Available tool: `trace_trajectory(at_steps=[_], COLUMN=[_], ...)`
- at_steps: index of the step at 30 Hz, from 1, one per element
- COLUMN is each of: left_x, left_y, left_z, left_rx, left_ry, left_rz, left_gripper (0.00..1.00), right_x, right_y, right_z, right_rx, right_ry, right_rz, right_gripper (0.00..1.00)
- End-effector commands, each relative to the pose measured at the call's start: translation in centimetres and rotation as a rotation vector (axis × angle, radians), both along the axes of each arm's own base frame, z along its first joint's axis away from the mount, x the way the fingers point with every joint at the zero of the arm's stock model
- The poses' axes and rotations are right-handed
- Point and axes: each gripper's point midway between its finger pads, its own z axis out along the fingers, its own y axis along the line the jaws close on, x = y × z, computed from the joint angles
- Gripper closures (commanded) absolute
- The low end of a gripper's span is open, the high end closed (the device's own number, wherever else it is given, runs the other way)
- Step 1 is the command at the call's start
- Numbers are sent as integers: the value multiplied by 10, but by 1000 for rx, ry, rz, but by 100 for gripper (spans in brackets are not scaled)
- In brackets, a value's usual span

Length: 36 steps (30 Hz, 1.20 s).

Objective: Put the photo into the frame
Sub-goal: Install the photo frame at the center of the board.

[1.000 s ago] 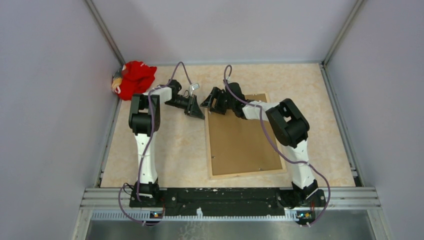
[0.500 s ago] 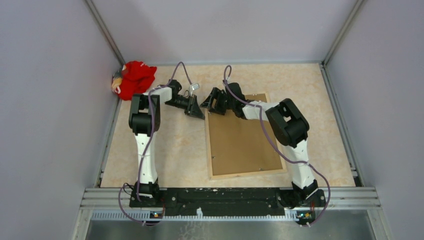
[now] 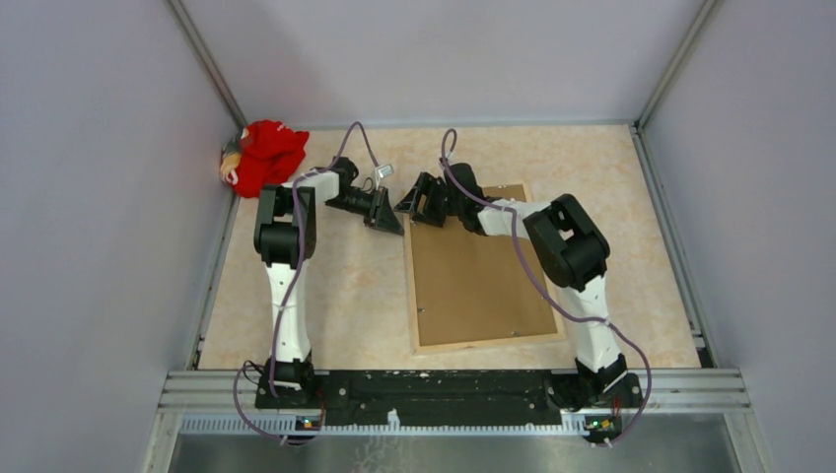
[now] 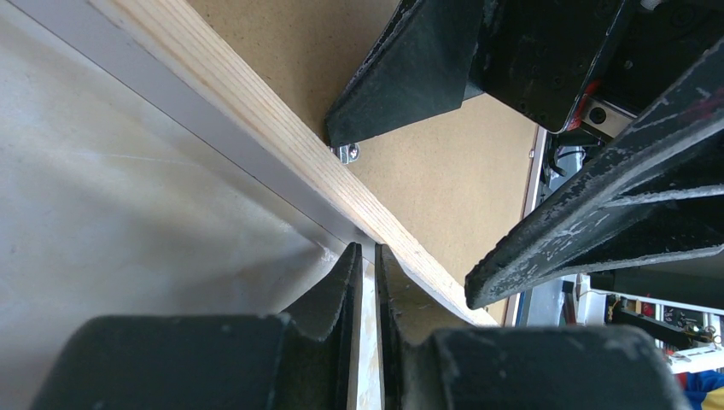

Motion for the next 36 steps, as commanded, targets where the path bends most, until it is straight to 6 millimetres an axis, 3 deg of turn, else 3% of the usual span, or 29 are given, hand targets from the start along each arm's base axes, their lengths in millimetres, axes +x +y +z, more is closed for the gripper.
trace_trajectory(at_steps=[1,15,29,32,36], left_x=[-2,-2,-3,-4,-7], left_y=[-13,-12,-12,-10,0], left_z=[1,1,0,3,11], left_rx=[-30,-28,-28,-25,-17], left_ry=[-13,-15,-14,-18,-30], left_rz=[-35,-36,-37,-39,-32], left_gripper=[85,85,85,85,81], right_x=[-33,-38,-58,-47,-14], right_y=[6,6,11,10,1], right_z=[-21,-29,-35,-23,12], right_rx=[-40,-119,-114,-120,-147], right_ry=[85,74,126,95,10], right_rz=[52,137,229,223,180], right_gripper=[29,30,31,28,20])
